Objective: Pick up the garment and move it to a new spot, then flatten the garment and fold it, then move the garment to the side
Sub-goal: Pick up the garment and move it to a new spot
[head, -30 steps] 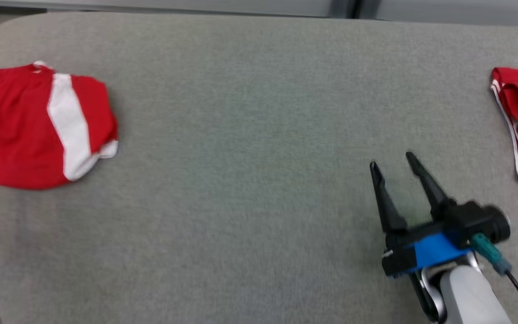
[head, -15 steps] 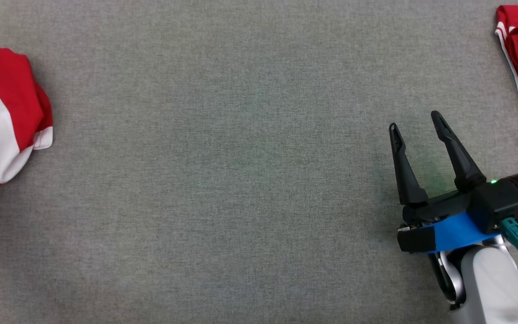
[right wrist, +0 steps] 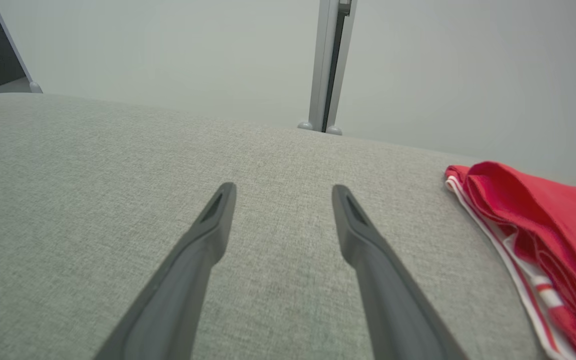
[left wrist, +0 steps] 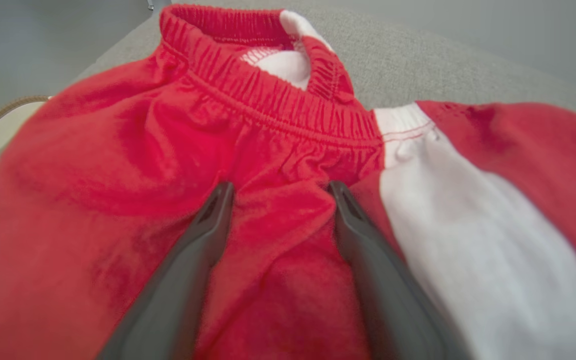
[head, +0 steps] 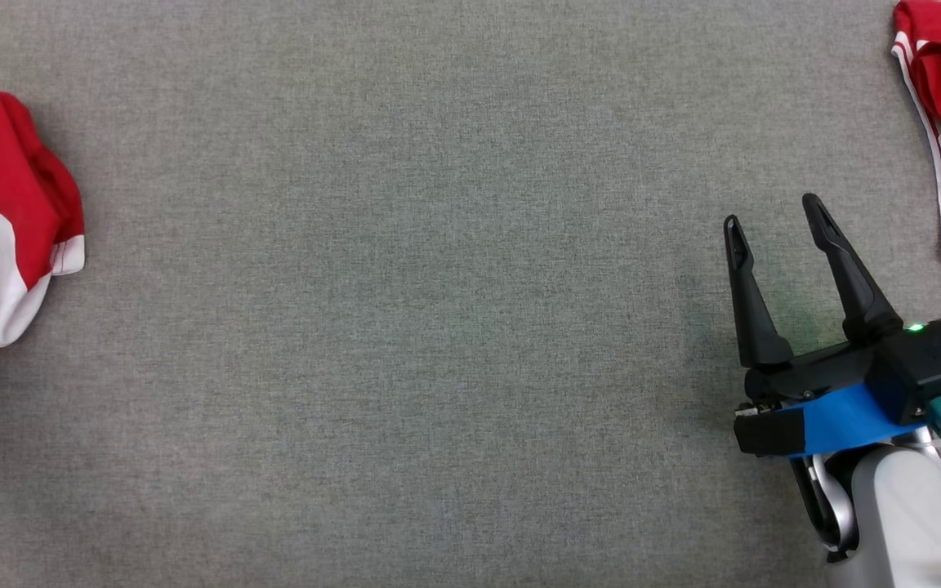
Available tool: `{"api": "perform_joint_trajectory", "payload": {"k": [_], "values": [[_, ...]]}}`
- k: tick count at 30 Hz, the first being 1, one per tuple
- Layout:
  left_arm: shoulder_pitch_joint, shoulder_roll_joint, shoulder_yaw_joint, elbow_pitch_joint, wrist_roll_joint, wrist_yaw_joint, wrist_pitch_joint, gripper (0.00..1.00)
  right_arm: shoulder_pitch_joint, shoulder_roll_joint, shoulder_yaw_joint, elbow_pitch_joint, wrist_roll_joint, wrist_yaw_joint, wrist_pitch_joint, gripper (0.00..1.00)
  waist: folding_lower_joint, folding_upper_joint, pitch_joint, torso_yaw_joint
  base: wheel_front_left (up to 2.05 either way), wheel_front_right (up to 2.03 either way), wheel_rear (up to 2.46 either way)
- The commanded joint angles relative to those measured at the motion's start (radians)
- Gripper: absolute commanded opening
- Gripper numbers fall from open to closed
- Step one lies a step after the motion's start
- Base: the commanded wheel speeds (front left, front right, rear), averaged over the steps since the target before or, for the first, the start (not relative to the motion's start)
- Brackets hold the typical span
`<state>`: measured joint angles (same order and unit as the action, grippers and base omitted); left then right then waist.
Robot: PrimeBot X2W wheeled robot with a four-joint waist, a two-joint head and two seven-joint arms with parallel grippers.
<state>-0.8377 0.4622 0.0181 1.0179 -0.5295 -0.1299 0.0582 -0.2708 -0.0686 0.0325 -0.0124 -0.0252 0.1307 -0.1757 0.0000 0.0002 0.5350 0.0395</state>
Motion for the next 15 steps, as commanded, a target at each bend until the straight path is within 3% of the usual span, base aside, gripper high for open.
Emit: {"api": "perform_joint_trajectory", "payload": {"k": [1,4,5,10,15], "values": [[0.016,-0.005,-0.031,0.011,-0.024,0.000,0.035,1.00,0.002,-0.001,0.000,-0.004,-0.003,0.000,0.003,1.00,0.0000,-0.0002,-0.002,0.001,0.00,0.00,0.00],[0.035,0.003,-0.078,0.009,-0.076,0.000,0.085,1.00,-0.001,-0.001,0.006,0.002,-0.002,0.000,0.004,1.00,0.0000,-0.0002,-0.009,0.001,0.00,0.00,0.00],[0.040,0.012,-0.092,0.006,-0.086,0.000,0.086,0.00,-0.001,0.000,0.008,0.005,0.000,0.000,0.004,1.00,0.0000,-0.0002,-0.012,0.000,0.00,0.00,0.00],[0.055,0.037,-0.157,-0.014,-0.124,-0.001,0.045,0.00,0.002,0.002,0.012,0.026,0.014,0.000,-0.002,1.00,0.0000,-0.0002,-0.040,-0.002,0.00,0.00,0.00],[0.041,0.077,-0.209,-0.047,-0.130,-0.001,-0.083,0.00,0.005,0.006,0.022,0.062,0.034,0.000,-0.018,1.00,0.0000,-0.0002,-0.082,-0.005,0.00,0.00,0.00]]}}
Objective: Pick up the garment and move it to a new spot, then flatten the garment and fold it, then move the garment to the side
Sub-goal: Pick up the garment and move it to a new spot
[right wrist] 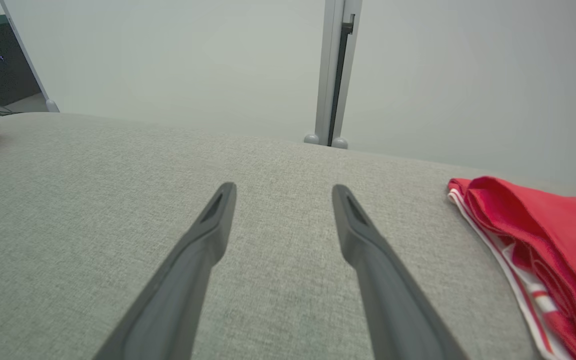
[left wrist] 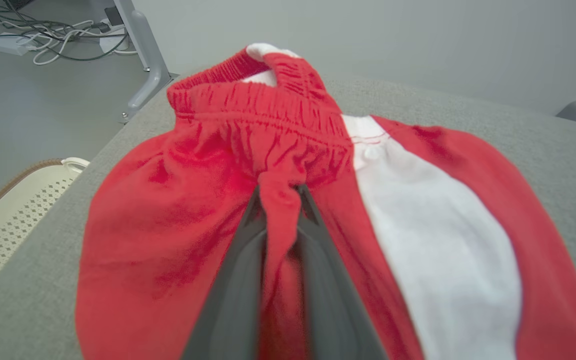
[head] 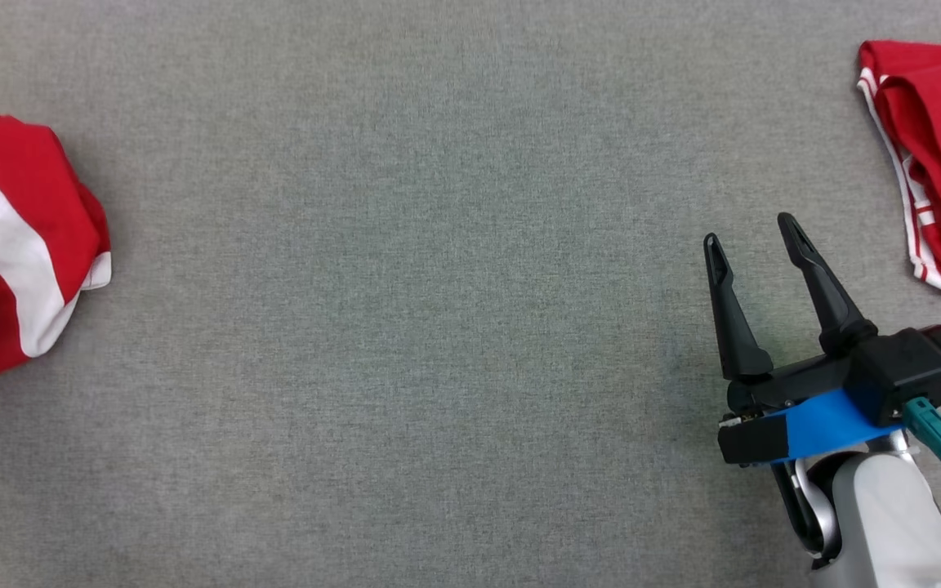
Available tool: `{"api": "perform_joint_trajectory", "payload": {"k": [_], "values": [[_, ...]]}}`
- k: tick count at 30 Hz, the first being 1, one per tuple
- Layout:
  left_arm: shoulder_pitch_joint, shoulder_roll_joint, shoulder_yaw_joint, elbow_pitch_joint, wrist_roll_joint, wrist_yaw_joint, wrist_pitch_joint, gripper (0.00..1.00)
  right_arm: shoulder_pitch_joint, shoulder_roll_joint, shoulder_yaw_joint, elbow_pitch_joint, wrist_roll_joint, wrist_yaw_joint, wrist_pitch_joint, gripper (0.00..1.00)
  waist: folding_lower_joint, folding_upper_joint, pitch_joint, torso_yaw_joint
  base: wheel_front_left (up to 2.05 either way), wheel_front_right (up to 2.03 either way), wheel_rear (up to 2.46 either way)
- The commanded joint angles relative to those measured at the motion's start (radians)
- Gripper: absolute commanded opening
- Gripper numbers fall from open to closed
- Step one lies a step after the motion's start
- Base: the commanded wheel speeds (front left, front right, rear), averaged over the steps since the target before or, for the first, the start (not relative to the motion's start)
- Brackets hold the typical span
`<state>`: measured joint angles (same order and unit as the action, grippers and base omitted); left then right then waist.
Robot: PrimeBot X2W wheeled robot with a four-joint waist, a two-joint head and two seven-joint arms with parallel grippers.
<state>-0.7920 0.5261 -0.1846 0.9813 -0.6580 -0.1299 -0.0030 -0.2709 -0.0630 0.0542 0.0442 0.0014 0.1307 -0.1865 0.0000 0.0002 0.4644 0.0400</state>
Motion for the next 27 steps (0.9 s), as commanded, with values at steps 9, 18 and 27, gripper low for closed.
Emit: {"api": "perform_joint_trajectory", "payload": {"k": [9,18,27], "values": [[-0.088,0.078,-0.116,-0.110,0.076,-0.001,-0.235,0.00,0.008,0.010,0.030,0.096,0.052,0.000,-0.045,1.00,0.0000,-0.0002,-0.100,-0.032,0.00,0.00,0.00],[-0.132,0.069,-0.154,-0.411,0.195,0.020,-0.262,0.00,0.030,0.012,0.062,0.177,0.134,0.000,-0.074,1.00,0.0000,-0.0002,-0.186,-0.129,0.00,0.00,0.00],[-0.094,-0.005,-0.235,-0.681,0.236,0.040,-0.228,0.00,0.030,0.012,0.091,0.178,0.200,0.000,-0.079,1.00,0.0000,-0.0002,-0.201,-0.245,0.00,0.00,0.00]]}}
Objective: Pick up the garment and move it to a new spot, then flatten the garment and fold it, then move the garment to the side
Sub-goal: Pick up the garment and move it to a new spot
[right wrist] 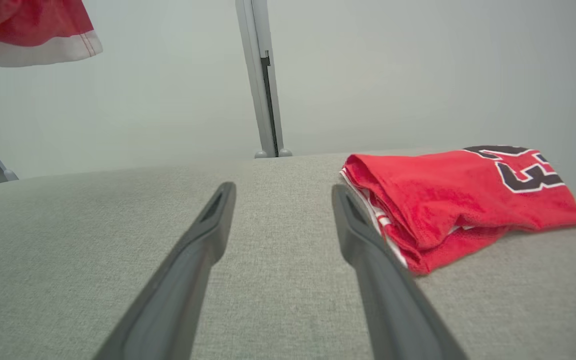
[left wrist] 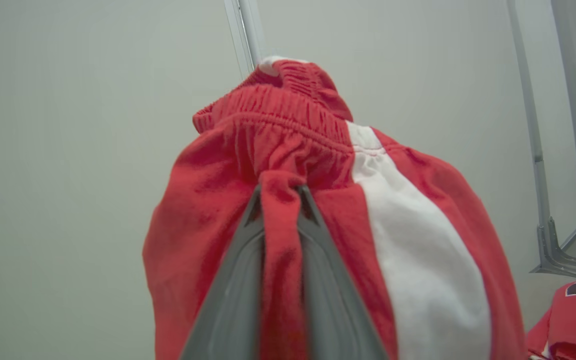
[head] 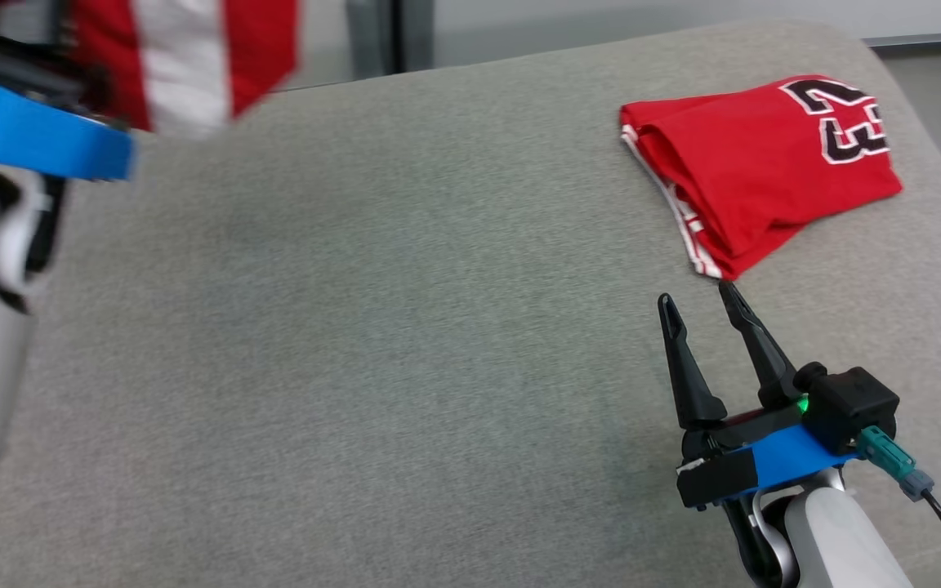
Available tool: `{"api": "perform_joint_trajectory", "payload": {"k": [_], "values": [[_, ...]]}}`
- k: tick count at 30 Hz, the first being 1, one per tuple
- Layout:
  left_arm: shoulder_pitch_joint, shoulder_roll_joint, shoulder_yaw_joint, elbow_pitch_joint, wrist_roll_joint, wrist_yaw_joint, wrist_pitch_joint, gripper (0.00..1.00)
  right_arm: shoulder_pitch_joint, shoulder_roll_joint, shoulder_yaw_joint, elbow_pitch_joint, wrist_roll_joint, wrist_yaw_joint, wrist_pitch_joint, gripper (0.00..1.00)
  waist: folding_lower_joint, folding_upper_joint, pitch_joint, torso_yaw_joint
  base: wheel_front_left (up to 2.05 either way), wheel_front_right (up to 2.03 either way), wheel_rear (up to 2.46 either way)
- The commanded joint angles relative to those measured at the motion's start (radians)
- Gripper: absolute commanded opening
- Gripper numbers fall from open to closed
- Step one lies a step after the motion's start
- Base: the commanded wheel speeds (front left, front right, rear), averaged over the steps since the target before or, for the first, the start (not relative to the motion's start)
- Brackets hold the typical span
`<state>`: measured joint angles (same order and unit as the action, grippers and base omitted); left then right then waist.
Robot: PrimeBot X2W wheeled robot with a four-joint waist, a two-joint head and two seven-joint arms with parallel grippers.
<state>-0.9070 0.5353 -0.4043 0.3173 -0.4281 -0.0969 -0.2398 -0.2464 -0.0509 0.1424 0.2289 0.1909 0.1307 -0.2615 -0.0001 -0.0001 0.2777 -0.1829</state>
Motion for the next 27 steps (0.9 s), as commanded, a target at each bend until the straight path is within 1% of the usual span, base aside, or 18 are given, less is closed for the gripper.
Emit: {"api": "perform_joint_trajectory", "payload": {"k": [1,5,10,15,16,21,22,23,24,27], "values": [[0.029,-0.028,-0.031,-0.033,0.010,0.008,0.015,0.00,0.007,0.000,0.003,-0.008,0.014,0.000,-0.004,1.00,0.0001,0.0001,-0.013,-0.029,0.00,0.00,0.00],[0.081,-0.084,-0.090,-0.058,0.016,0.017,0.031,0.00,0.006,0.000,0.013,-0.015,0.032,0.000,-0.004,1.00,0.0001,0.0001,-0.009,-0.050,0.00,0.00,0.00],[0.180,-0.143,-0.153,-0.045,0.015,0.028,0.016,0.00,0.010,0.000,0.013,-0.023,0.041,0.000,-0.004,1.00,0.0001,0.0001,-0.008,-0.058,0.00,0.00,0.00],[0.295,-0.193,-0.200,0.008,0.004,0.034,-0.005,0.00,0.014,0.000,0.004,-0.022,0.043,0.000,-0.005,1.00,0.0001,0.0001,-0.009,-0.052,0.00,0.00,0.00],[0.295,-0.193,-0.200,0.008,0.004,0.034,-0.005,0.00,0.014,0.000,0.004,-0.022,0.043,0.000,-0.005,1.00,0.0001,0.0001,-0.009,-0.052,0.00,0.00,0.00],[0.373,-0.237,-0.244,0.100,0.017,0.032,-0.019,0.00,0.012,0.000,0.007,-0.018,0.047,0.000,-0.005,1.00,0.0001,0.0001,-0.006,-0.041,0.00,0.00,0.00],[0.382,-0.249,-0.251,0.118,0.017,0.031,-0.019,0.10,0.012,0.000,0.006,-0.017,0.048,0.000,-0.005,1.00,0.0001,0.0001,-0.005,-0.039,0.00,0.00,0.00],[0.391,-0.257,-0.259,0.137,0.021,0.028,-0.020,0.43,0.012,0.000,0.008,-0.016,0.048,0.000,-0.005,1.00,0.0001,0.0001,-0.006,-0.037,0.00,0.00,0.00],[0.396,-0.267,-0.262,0.152,0.024,0.030,-0.022,1.00,0.012,0.000,0.007,-0.015,0.049,0.000,-0.005,1.00,0.0001,0.0001,-0.007,-0.035,0.00,0.00,0.00],[0.414,-0.292,-0.261,0.181,0.030,0.033,-0.026,1.00,0.019,0.000,0.002,-0.008,0.045,0.000,-0.005,1.00,0.0001,0.0001,-0.016,-0.025,0.00,0.00,0.00]]}}
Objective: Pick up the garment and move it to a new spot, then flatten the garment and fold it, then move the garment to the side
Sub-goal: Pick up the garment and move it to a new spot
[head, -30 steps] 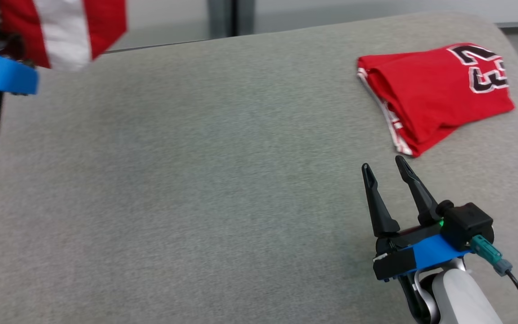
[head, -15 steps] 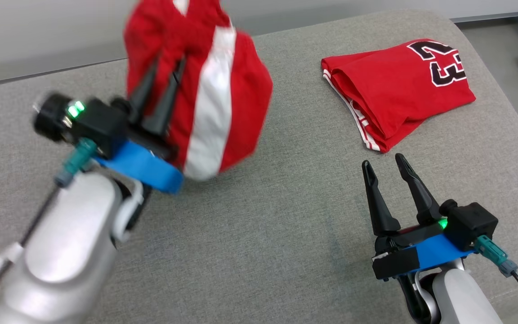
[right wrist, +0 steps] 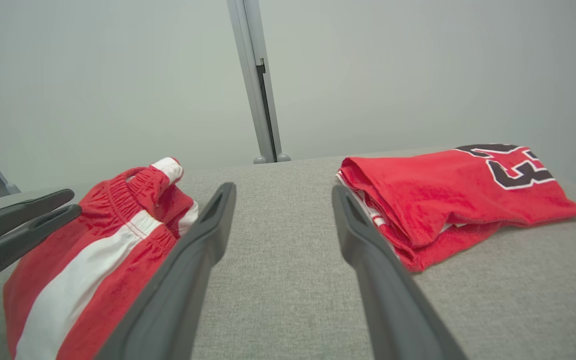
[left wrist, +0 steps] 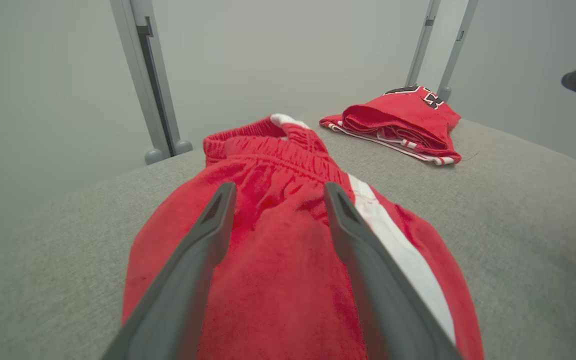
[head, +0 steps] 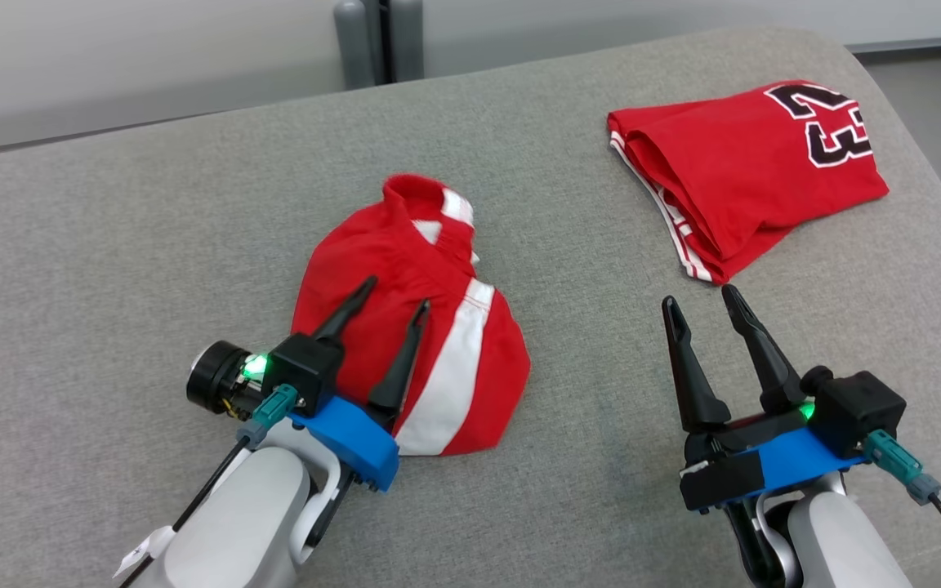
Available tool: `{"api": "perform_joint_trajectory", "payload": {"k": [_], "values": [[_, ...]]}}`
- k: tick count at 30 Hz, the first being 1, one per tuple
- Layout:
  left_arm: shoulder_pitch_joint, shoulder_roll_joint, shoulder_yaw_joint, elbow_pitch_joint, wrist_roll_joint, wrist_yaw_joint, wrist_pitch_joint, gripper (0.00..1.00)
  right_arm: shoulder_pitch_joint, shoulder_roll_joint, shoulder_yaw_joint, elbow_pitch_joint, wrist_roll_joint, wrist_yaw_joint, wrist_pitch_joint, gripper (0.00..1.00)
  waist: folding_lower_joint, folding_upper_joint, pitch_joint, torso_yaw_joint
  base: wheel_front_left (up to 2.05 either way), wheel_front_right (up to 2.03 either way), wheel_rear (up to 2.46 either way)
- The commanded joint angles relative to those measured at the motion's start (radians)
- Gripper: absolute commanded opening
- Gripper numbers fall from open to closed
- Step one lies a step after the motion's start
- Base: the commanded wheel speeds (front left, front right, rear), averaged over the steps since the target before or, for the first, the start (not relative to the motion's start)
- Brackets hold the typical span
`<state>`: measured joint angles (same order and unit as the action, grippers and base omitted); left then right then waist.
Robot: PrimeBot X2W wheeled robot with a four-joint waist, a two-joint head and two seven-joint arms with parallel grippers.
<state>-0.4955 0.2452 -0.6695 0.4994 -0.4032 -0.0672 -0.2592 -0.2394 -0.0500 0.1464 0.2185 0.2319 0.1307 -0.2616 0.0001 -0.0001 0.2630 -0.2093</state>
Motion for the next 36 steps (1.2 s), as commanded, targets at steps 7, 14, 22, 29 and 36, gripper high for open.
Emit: {"api": "perform_joint_trajectory", "payload": {"k": [7,14,22,29,36], "values": [[0.060,-0.010,0.131,-0.149,0.081,0.050,-0.006,1.00,0.033,-0.001,-0.013,0.018,-0.003,0.000,-0.004,1.00,-0.0001,0.0001,-0.044,0.035,0.00,0.00,0.00],[0.185,-0.010,0.303,-0.303,0.162,0.089,-0.007,1.00,0.052,-0.001,-0.025,0.036,-0.008,0.000,-0.004,1.00,-0.0001,0.0001,-0.087,0.085,0.00,0.00,0.00],[0.336,-0.032,0.479,-0.382,0.221,0.091,-0.007,1.00,0.083,-0.001,-0.057,0.056,-0.022,0.000,-0.004,1.00,-0.0001,0.0001,-0.139,0.156,0.00,0.00,0.00],[0.457,-0.060,0.580,-0.389,0.254,0.077,-0.007,1.00,0.115,-0.001,-0.085,0.078,-0.034,0.000,-0.004,1.00,-0.0001,0.0001,-0.183,0.204,0.00,0.00,0.00],[0.533,-0.088,0.624,-0.356,0.278,0.046,-0.007,1.00,0.160,-0.001,-0.105,0.076,-0.032,0.000,-0.004,1.00,-0.0001,0.0001,-0.219,0.230,0.00,0.00,0.00]]}}
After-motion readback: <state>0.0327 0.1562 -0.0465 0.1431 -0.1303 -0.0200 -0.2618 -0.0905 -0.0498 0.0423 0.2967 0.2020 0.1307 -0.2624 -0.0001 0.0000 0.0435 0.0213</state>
